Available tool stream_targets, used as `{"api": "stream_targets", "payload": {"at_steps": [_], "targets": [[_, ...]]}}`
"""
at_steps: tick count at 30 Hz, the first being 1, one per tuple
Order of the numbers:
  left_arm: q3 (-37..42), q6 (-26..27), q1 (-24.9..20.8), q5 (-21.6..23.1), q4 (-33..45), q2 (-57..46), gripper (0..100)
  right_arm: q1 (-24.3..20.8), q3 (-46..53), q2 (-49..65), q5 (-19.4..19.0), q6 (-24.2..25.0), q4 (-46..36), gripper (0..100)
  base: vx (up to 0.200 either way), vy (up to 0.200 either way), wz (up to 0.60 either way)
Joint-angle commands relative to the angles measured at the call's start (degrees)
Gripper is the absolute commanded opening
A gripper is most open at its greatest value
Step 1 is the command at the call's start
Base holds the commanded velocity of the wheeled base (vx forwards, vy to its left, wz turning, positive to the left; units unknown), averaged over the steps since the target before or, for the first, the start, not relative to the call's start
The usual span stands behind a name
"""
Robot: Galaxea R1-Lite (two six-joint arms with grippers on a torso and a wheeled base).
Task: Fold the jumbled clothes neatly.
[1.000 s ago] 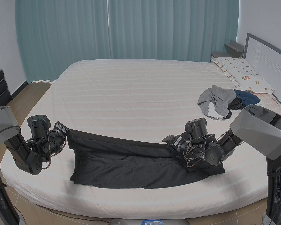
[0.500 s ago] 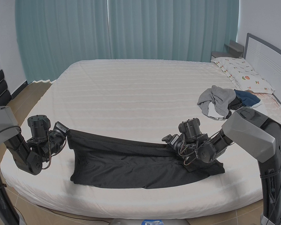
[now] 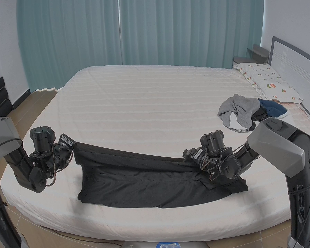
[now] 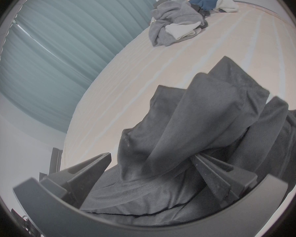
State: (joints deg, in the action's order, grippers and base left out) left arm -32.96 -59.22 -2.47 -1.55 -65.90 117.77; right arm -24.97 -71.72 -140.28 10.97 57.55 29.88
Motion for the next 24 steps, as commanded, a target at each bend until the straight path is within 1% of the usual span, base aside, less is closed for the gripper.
{"api": "stream_targets", "payload": {"at_steps": [1, 7, 11, 14, 16, 17, 19, 24], "targets": [[0.00, -0.02, 0.01, -0.03, -0.02, 0.00, 0, 1.59, 1.05, 0.97, 0.54, 0.19, 0.09, 100, 0.000, 0.000, 0.00], [0.00, -0.02, 0.10, -0.03, -0.02, 0.09, 0, 5.28, 2.90, 1.50, 0.72, 0.63, 0.18, 100, 0.000, 0.000, 0.00], [0.00, -0.02, 0.10, -0.03, -0.02, 0.00, 0, 6.42, 3.87, 2.46, 0.63, 0.72, 0.44, 100, 0.000, 0.000, 0.00], [0.00, -0.02, 0.10, -0.03, -0.02, 0.09, 0, 6.95, 5.54, 2.99, 0.72, 0.54, 2.73, 100, 0.000, 0.000, 0.00], [0.00, -0.02, 0.10, -0.03, -0.02, 0.09, 0, 7.30, 7.21, 2.99, 0.72, 0.28, 6.33, 100, 0.000, 0.000, 0.00], [0.00, -0.02, 0.10, -0.03, -0.02, 0.09, 0, 7.48, 7.64, 2.99, 0.63, 0.19, 7.74, 0, 0.000, 0.000, 0.00], [0.00, -0.02, 0.10, -0.03, -0.02, 0.18, 0, 7.39, 8.70, 2.90, 0.63, 0.02, 9.06, 0, 0.000, 0.000, 0.00], [0.00, -0.02, 0.10, 0.05, 0.07, 0.26, 0, 7.30, 9.31, 3.26, 0.54, -0.07, 8.88, 0, 0.000, 0.000, 0.00]]}}
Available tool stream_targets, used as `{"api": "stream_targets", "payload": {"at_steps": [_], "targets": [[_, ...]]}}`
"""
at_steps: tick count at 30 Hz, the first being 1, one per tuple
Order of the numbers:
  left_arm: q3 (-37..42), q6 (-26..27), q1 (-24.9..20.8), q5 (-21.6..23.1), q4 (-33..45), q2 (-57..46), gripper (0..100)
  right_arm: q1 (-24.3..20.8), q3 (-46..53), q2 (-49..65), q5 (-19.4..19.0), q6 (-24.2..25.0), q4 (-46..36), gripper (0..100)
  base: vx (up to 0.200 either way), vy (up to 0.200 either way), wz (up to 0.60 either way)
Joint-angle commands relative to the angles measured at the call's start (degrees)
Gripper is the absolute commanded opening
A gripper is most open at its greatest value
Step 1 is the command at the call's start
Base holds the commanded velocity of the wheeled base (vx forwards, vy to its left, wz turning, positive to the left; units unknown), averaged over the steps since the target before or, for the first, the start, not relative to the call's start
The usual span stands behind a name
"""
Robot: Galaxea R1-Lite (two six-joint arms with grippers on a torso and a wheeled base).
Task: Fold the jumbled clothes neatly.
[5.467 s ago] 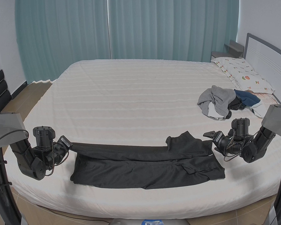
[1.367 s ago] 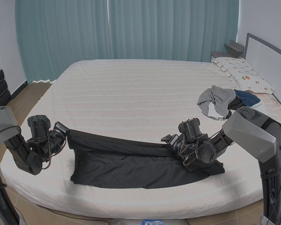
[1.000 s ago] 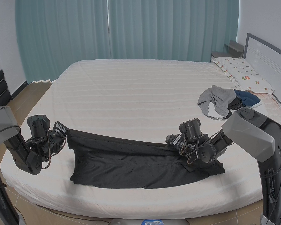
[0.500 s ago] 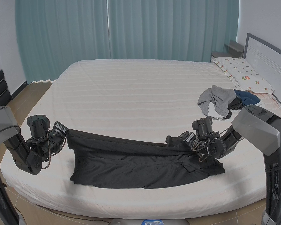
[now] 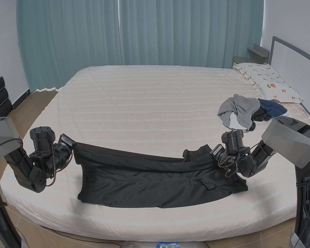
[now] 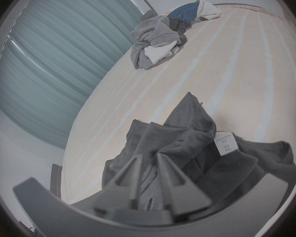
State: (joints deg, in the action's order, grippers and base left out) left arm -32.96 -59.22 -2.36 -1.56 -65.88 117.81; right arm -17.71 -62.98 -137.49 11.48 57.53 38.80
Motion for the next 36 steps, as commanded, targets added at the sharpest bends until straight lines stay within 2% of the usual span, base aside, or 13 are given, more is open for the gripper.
{"api": "stream_targets", "payload": {"at_steps": [1, 14, 19, 20, 24, 36], "targets": [[0.00, -0.02, -0.01, 0.07, 0.05, 0.23, 0, 0.05, 0.66, 0.90, -0.06, -0.05, -0.31, 0, 0.000, 0.000, 0.00], [-0.08, -0.02, 0.34, 0.07, -0.04, 0.32, 0, 0.84, 2.24, 3.98, -0.94, -0.22, -0.31, 0, 0.000, 0.000, 0.00], [-0.17, 0.07, 0.52, 0.07, -0.04, 0.32, 0, 0.84, 3.39, 3.72, -5.59, -0.49, -0.31, 0, 0.000, 0.000, 0.00], [-0.17, 0.07, 0.52, 0.07, -0.04, 0.32, 0, 0.93, 3.39, 3.54, -6.74, -0.40, -0.31, 100, 0.000, 0.000, 0.00], [-0.17, 0.07, 0.52, 0.07, -0.04, 0.32, 0, 1.10, 3.21, 3.10, -9.73, -0.13, -0.39, 100, 0.000, 0.000, 0.00], [-0.17, 0.07, 0.61, 0.07, -0.13, 0.32, 0, 1.10, 2.07, 0.46, -9.90, 0.04, -0.39, 100, 0.000, 0.000, 0.00]]}}
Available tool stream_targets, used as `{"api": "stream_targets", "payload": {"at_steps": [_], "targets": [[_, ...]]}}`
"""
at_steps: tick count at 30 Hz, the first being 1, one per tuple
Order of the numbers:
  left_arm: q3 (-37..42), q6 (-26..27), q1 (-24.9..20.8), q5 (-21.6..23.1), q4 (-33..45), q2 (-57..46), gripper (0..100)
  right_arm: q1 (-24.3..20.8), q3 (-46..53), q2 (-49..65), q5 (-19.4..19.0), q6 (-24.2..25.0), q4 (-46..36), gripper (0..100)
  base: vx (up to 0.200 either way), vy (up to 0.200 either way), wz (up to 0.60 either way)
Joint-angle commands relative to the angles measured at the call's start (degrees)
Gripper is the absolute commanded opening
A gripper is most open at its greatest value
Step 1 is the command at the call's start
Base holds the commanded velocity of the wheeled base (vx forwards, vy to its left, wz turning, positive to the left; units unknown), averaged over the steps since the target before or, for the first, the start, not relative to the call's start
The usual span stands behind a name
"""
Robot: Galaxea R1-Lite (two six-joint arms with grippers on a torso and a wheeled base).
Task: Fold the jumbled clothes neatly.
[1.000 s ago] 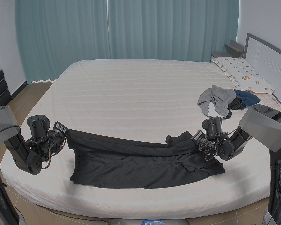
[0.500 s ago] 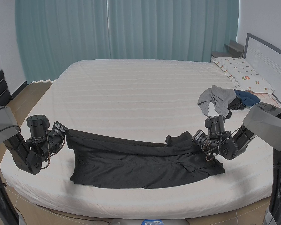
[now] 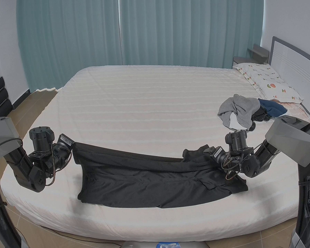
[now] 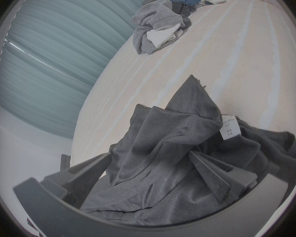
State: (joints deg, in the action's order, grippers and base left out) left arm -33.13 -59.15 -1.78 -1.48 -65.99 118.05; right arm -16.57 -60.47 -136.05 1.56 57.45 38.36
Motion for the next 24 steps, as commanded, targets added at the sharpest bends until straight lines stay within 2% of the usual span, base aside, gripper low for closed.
{"api": "stream_targets", "payload": {"at_steps": [1, 10, 11, 24], "targets": [[0.00, 0.00, 0.02, -0.02, 0.07, 0.07, 0, 0.04, -0.62, -1.06, 0.02, 0.11, 0.22, 100, 0.000, 0.000, 0.00], [0.00, 0.00, 0.02, -0.02, -0.02, 0.07, 0, 1.98, -4.13, -3.52, 0.11, 0.82, -0.40, 100, 0.000, 0.000, 0.00], [0.00, 0.00, 0.02, -0.02, -0.02, 0.07, 0, 2.07, -4.31, -3.52, 0.11, 0.82, -0.83, 0, 0.000, 0.000, 0.00], [0.00, 0.09, 0.02, -0.02, -0.02, 0.16, 0, 2.42, -5.01, -3.26, 0.29, 1.08, -2.59, 0, 0.000, 0.000, 0.00]]}}
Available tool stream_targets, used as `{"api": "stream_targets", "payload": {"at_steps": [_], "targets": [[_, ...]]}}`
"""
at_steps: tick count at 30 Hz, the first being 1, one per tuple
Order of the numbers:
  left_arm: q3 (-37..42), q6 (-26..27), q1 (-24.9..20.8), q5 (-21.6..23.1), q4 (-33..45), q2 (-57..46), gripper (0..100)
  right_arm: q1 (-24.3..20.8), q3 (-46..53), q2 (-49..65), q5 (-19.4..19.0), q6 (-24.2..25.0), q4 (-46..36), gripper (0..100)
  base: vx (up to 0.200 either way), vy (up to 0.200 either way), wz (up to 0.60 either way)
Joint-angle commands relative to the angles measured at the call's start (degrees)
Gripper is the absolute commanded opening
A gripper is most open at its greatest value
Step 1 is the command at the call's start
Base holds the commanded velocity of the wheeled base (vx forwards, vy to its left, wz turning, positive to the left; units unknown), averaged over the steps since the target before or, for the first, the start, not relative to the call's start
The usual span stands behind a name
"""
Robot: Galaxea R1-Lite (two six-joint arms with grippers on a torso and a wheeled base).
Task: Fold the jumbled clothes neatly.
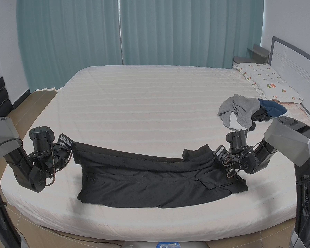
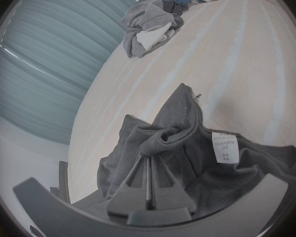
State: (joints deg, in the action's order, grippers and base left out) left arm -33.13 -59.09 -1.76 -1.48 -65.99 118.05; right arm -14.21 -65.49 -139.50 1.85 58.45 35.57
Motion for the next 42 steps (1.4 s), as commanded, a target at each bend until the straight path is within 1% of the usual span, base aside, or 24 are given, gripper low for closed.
{"api": "stream_targets", "payload": {"at_steps": [1, 4, 6, 9, 13, 14, 17, 19, 24, 27, 34, 38, 42], "targets": [[-0.09, 0.03, 0.00, -0.02, -0.02, 0.16, 0, 0.15, -0.08, 0.45, -0.01, 0.17, 0.29, 0, 0.000, 0.000, 0.00], [-0.35, 0.03, 0.09, -0.02, -0.11, 0.16, 0, 0.77, -0.61, 0.98, 0.26, 1.14, 0.81, 0, 0.000, 0.000, 0.00], [-1.58, 0.11, 0.61, -0.28, -0.19, 0.95, 0, 1.38, -1.31, 2.30, 0.34, 4.21, 2.05, 0, 0.000, 0.000, 0.00], [-3.16, 0.03, 1.58, -0.28, -0.98, 2.36, 0, 1.91, -0.87, 2.74, 0.78, 5.71, 5.65, 0, 0.000, 0.000, 0.00], [-3.87, 0.11, 2.19, -0.28, -4.32, 5.26, 0, 1.82, 0.89, 2.30, 1.05, 5.44, 11.01, 0, 0.000, 0.000, 0.00], [-3.87, 0.11, 2.19, -0.28, -4.68, 5.52, 0, 1.73, 0.98, 2.39, 1.05, 5.44, 11.19, 0, 0.000, 0.000, 0.00], [-3.08, 0.38, 2.28, -0.28, -9.33, 7.37, 0, 1.82, 2.56, 2.48, 0.96, 4.56, 12.42, 0, 0.000, 0.000, 0.00], [-2.90, 0.55, 2.28, -0.28, -10.39, 7.89, 0, 1.82, 3.09, 2.48, 0.96, 3.60, 12.77, 0, 0.000, 0.000, 0.00], [-2.46, 2.75, 2.99, -0.11, -10.57, 8.60, 0, 1.82, 5.37, 3.44, 0.87, 1.93, 14.53, 0, 0.000, 0.000, 0.00], [-1.93, 3.54, 3.07, 0.07, -10.57, 8.86, 0, 1.91, 5.46, 3.71, 0.87, 1.75, 16.20, 0, 0.000, 0.000, 0.00], [-3.43, 3.54, 2.63, -0.11, -10.65, 11.32, 0, 2.09, 4.76, 1.16, 1.31, 1.75, 24.98, 0, 0.000, 0.000, 0.00], [-5.27, 3.19, 2.46, -0.19, -10.65, 11.94, 0, 2.52, 4.58, 0.81, 1.40, 1.66, 26.39, 0, 0.000, 0.000, 0.00], [-4.92, 3.19, 1.49, -0.28, -12.15, 12.46, 0, 2.52, 5.63, 0.98, 1.31, 0.78, 26.30, 0, 0.000, 0.000, 0.00]]}}
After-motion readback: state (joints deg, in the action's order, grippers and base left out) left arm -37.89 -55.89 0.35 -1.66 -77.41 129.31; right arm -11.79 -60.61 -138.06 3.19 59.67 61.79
